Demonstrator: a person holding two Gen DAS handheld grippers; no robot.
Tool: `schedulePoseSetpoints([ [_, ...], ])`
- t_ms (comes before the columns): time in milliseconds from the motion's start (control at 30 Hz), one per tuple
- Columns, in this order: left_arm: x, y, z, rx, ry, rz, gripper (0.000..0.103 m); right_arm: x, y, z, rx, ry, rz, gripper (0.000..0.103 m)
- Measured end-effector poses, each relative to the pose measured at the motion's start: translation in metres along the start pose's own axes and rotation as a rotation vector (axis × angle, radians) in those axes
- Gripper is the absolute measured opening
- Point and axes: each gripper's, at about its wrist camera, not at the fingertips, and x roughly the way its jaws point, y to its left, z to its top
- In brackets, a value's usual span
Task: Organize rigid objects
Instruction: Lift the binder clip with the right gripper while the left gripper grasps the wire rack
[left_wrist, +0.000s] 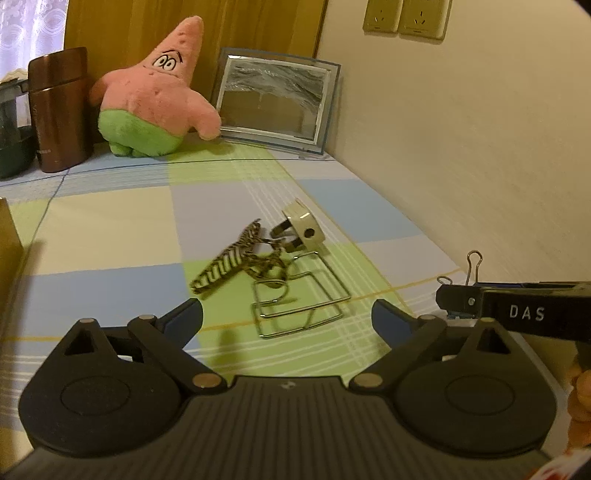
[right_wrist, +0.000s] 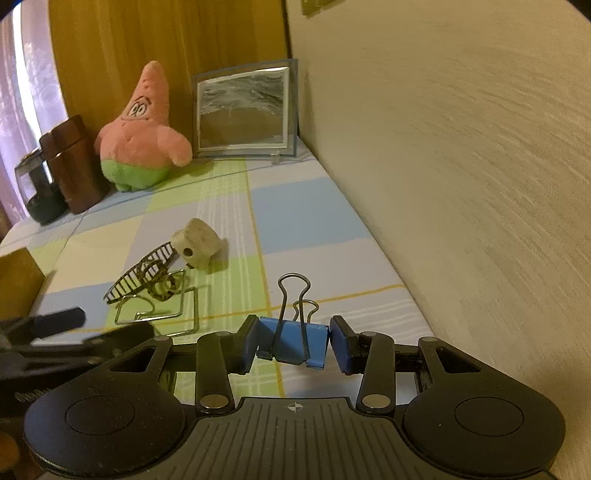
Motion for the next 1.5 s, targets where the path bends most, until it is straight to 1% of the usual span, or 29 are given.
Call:
schedulePoseSetpoints([
  [167, 0.011, -0.009, -0.004, -0.01, -0.012, 0.024, 0.094, 0.0, -0.004, 0.003, 0.0, -0.01, -0.009, 0.039],
  [300, 0.019, -0.014, -0.007, -0.024, -0.033, 0.067, 0.089, 0.001, -0.005, 0.006, 0.008, -0.013, -0.008, 0.039],
  [467, 0.025, -0.018, -0.008, -0.019, -0.04, 0.09, 0.087, 0.006, -0.004, 0.008, 0.0, -0.009, -0.005, 0.039],
  [700, 0.033, -0.024, -0.007, -0.01, -0.047, 0.131, 0.078, 0.01, -0.003, 0.008, 0.002, -0.006, -0.002, 0.039],
  [833, 0.035, -0.023, -0.005, -0.016, -0.045, 0.132, 0.076, 0.011, -0.003, 0.009, 0.001, -0.009, -0.004, 0.039],
  [900, 0.034, -0.024, -0.006, -0.006, -0.048, 0.134, 0.07, 0.011, -0.003, 0.009, 0.001, -0.009, -0.005, 0.038],
  [1000, 0.033, -0.025, -0.005, 0.01, -0.052, 0.139, 0.066, 0.012, -0.003, 0.008, 0.001, -0.008, -0.005, 0.038],
  [1233, 0.028, -0.024, -0.007, 0.041, -0.05, 0.138, 0.065, 0.012, -0.001, 0.008, -0.004, -0.008, 0.0, 0.039],
  [1500, 0.005, -0.014, -0.012, 0.037, -0.033, 0.095, 0.064, 0.009, 0.006, 0.006, -0.014, -0.009, 0.014, 0.039],
])
